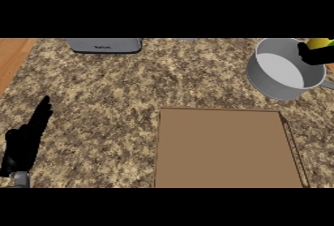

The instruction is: Pick the lemon from the tray and place it in the pot

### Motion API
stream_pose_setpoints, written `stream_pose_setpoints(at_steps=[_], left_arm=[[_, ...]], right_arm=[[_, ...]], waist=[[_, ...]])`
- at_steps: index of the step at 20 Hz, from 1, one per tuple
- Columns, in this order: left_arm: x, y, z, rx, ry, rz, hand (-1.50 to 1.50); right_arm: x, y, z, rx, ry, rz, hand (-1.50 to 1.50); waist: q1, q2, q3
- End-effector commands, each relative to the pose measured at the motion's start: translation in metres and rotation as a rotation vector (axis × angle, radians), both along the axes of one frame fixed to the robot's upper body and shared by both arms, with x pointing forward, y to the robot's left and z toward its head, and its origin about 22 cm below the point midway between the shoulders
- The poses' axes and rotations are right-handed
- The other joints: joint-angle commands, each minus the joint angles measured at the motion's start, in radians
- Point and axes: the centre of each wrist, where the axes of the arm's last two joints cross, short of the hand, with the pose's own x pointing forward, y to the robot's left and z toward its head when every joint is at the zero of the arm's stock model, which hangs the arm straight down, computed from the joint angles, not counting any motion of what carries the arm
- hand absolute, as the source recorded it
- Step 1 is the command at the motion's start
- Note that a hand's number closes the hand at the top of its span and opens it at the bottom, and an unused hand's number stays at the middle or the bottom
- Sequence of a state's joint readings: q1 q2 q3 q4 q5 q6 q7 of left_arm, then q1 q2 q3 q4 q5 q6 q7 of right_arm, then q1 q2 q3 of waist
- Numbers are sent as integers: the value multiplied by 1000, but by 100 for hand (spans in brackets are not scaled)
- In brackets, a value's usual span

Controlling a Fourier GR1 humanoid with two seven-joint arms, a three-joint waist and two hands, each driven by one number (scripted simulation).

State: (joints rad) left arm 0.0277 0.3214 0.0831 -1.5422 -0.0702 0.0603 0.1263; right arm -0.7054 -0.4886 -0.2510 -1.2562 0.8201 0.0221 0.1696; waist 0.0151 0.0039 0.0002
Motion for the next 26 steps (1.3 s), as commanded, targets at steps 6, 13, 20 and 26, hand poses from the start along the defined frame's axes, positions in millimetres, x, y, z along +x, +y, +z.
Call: stream_pose_setpoints(at_steps=[6, 13, 20, 26], left_arm=[[5, -13, -4, -14, -6, -15, 0], [13, -12, 4, 6, -14, -55, 0], [15, -6, -4, -10, -22, -64, 0], [20, -14, 1, -3, -27, -70, 0]], right_arm=[[45, -48, -16, 2, 45, -5, 150], [46, -75, -44, -160, 112, -56, 150], [55, -65, -61, 150, 166, -2, -150], [56, -71, -48, 191, 111, 56, -150]], waist=[[20, 9, 1], [53, 25, 3], [51, 26, 3], [64, 33, 4]])
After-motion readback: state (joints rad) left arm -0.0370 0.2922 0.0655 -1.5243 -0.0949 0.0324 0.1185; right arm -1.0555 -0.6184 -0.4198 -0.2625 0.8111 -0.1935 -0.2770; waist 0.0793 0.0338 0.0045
